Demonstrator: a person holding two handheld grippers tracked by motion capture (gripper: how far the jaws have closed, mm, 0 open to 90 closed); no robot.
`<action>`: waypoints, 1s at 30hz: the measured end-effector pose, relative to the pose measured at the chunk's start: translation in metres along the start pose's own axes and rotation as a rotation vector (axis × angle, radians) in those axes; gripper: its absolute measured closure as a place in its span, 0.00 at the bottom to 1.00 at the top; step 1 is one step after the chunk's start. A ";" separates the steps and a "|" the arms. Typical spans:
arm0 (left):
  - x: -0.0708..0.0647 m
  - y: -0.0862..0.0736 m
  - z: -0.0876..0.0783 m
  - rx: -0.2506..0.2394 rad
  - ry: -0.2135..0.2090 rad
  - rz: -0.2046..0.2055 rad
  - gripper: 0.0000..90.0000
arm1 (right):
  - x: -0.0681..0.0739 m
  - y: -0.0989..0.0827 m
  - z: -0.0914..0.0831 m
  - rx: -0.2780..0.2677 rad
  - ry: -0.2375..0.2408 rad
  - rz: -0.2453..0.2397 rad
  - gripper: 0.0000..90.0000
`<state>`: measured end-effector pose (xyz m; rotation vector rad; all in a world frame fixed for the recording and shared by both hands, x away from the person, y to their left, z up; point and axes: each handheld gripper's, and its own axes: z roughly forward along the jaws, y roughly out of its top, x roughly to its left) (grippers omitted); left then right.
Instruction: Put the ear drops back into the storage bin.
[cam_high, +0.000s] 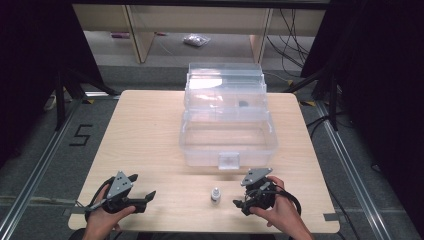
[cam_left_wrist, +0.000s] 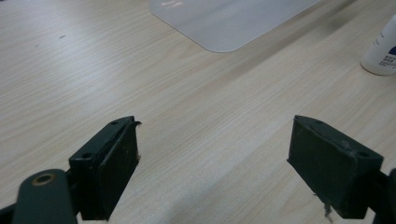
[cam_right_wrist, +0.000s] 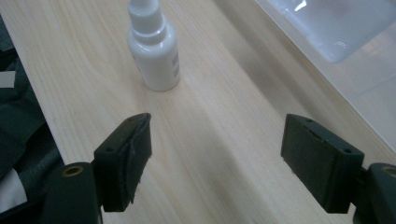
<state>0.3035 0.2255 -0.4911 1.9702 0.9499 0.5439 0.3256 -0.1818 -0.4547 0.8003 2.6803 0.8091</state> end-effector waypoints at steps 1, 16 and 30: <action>0.000 0.000 0.000 0.000 0.001 0.000 0.17 | 0.000 0.001 0.001 -0.006 0.005 -0.016 0.28; 0.000 0.000 0.000 -0.001 -0.001 0.000 0.17 | 0.012 0.021 0.012 0.045 0.059 -0.087 0.31; 0.000 0.000 0.000 -0.004 -0.001 -0.002 0.17 | 0.017 0.037 0.024 0.114 0.099 -0.138 0.35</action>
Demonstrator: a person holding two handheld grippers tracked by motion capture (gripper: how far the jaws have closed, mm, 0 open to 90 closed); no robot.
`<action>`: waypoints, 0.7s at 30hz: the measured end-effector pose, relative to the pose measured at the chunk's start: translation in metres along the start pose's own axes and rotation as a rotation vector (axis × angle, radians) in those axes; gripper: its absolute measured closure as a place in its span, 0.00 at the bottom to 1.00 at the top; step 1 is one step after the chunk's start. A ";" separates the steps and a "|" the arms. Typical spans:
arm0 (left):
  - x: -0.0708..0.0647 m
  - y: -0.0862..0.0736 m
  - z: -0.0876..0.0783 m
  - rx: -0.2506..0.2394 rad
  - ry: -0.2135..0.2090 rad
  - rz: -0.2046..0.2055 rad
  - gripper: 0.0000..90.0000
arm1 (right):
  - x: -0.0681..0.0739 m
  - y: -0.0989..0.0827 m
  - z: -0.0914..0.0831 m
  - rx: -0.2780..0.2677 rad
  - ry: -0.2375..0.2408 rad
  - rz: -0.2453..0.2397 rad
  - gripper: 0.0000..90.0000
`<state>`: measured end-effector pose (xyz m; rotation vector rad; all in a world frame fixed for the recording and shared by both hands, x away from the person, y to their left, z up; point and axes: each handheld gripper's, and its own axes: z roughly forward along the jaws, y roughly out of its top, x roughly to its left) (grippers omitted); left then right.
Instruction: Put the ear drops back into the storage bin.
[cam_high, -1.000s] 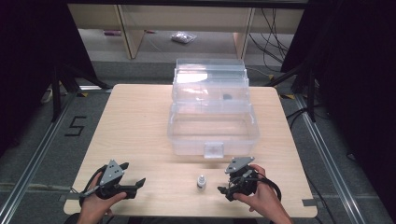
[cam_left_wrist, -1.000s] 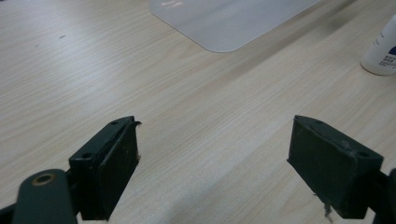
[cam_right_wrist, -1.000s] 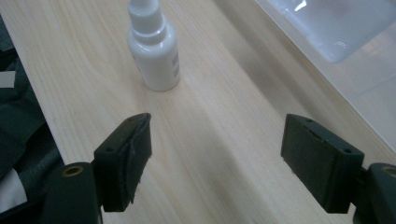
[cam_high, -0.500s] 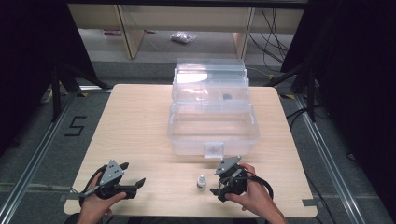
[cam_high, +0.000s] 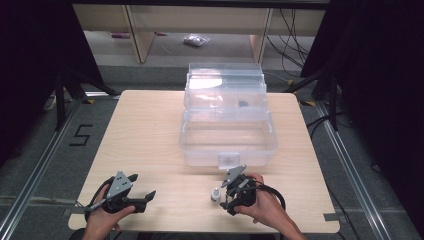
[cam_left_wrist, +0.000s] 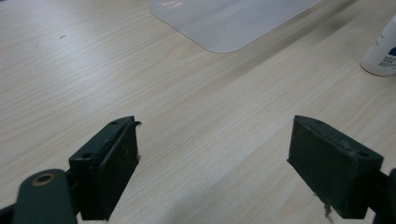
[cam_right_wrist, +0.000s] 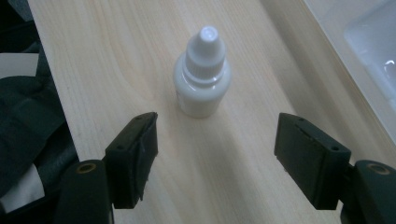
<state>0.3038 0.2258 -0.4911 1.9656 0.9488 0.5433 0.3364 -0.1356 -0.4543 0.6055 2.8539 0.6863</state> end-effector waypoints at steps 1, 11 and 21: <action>0.000 0.000 0.000 0.000 0.000 0.000 0.17 | 0.000 0.002 0.001 0.004 0.000 -0.001 0.35; 0.000 0.000 0.000 0.003 -0.001 0.006 0.17 | 0.002 0.016 0.010 0.051 0.020 -0.042 0.38; 0.000 0.000 -0.001 0.004 -0.001 0.008 0.17 | 0.004 0.027 0.017 0.108 0.027 -0.059 0.40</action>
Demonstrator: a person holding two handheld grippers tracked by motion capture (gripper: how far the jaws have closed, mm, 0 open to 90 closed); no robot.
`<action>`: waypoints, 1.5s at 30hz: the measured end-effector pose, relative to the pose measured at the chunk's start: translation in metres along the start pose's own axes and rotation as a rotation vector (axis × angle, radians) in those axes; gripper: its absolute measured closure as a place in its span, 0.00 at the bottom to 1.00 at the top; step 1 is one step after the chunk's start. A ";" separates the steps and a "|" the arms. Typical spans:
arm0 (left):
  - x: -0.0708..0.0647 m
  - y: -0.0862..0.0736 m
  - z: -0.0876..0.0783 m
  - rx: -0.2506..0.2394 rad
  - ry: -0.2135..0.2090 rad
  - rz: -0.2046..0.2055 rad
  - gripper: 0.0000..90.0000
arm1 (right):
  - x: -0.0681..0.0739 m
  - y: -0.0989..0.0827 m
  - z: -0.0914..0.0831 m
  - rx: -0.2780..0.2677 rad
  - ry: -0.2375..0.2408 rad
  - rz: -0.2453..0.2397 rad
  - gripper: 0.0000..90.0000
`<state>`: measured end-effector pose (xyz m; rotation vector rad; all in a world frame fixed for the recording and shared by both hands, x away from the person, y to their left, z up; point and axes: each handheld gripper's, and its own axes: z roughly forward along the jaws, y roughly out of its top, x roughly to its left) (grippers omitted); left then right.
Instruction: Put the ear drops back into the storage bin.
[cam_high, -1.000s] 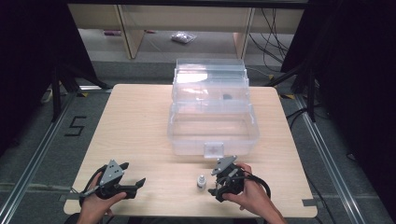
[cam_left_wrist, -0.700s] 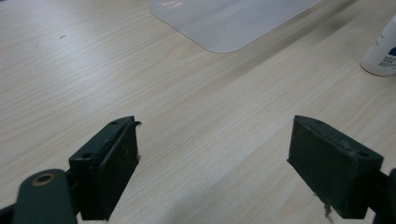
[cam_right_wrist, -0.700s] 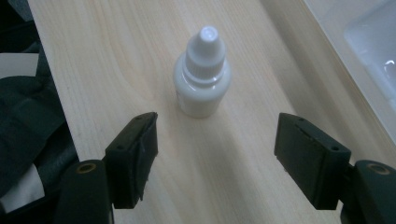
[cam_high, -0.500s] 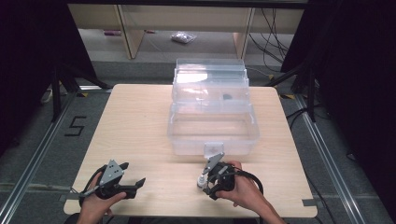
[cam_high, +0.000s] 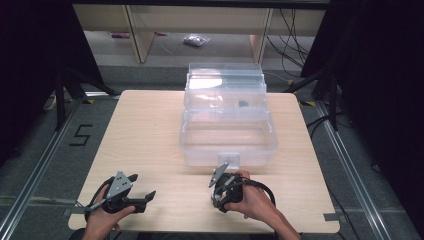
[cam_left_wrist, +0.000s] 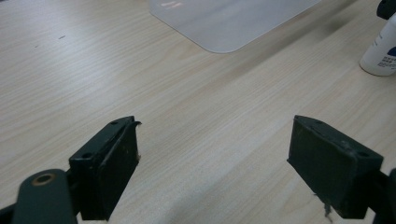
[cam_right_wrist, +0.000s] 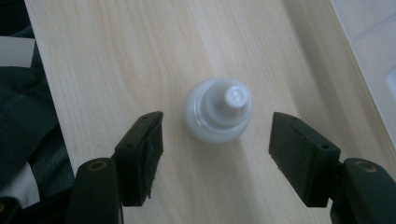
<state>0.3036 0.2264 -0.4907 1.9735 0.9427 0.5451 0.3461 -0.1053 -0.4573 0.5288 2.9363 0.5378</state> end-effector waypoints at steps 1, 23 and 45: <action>0.000 0.000 0.000 -0.001 0.000 -0.001 0.17 | -0.001 0.003 0.003 -0.004 0.001 -0.027 0.41; 0.000 0.000 0.000 0.000 -0.002 -0.001 0.17 | -0.002 0.010 0.011 0.042 0.008 -0.027 0.52; 0.000 0.000 0.000 -0.001 -0.001 -0.004 0.17 | -0.003 0.016 0.011 0.047 0.012 -0.065 0.67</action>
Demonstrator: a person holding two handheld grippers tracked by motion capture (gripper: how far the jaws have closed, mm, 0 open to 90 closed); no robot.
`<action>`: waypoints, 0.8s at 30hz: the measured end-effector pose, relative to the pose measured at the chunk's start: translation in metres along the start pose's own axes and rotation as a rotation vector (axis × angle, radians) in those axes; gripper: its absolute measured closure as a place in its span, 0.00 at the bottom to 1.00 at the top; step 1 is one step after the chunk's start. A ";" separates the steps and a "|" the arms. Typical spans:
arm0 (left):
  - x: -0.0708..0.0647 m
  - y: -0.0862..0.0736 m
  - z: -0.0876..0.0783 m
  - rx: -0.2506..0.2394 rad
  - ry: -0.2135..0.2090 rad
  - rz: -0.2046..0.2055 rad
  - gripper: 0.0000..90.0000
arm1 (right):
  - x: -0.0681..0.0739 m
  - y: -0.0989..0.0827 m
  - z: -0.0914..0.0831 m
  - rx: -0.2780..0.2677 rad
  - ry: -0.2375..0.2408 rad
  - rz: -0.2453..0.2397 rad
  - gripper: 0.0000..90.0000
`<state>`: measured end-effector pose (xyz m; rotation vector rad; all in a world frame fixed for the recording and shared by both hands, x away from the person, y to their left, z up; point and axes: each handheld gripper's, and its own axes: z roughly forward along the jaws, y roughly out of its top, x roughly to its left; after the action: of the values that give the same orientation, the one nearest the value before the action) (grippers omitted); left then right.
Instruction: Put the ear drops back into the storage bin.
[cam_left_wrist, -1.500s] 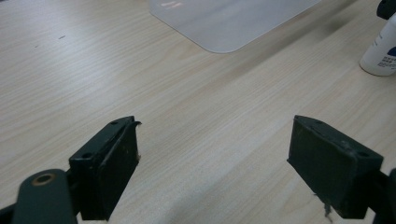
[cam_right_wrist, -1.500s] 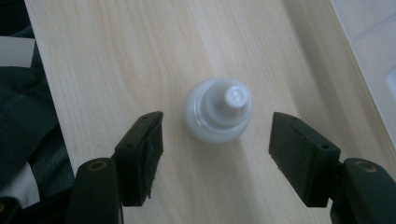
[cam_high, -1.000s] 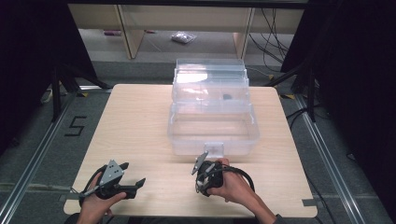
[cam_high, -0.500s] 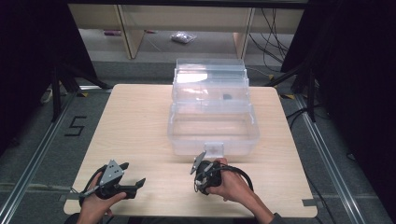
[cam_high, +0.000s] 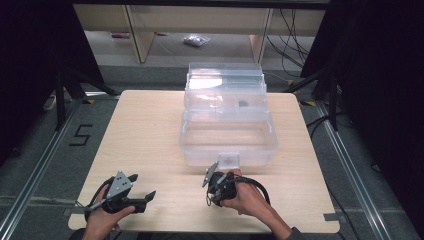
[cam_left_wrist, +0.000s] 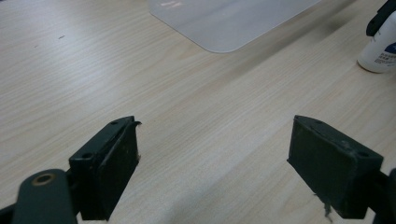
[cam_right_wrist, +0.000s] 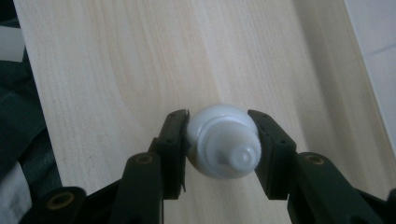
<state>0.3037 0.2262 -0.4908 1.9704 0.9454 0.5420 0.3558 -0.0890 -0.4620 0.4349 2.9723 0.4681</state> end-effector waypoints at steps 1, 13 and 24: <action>0.000 0.000 0.000 0.000 0.000 0.000 0.17 | 0.000 0.000 0.000 0.000 0.000 0.000 0.67; 0.000 0.000 0.000 0.000 0.002 -0.001 0.17 | -0.006 -0.003 -0.018 0.005 -0.006 0.069 0.67; 0.000 0.000 0.000 -0.002 0.002 -0.006 0.17 | -0.021 -0.003 -0.035 -0.004 -0.005 0.066 0.67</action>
<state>0.3037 0.2257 -0.4912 1.9645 0.9516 0.5411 0.3697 -0.1083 -0.4284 0.5352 2.9593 0.4779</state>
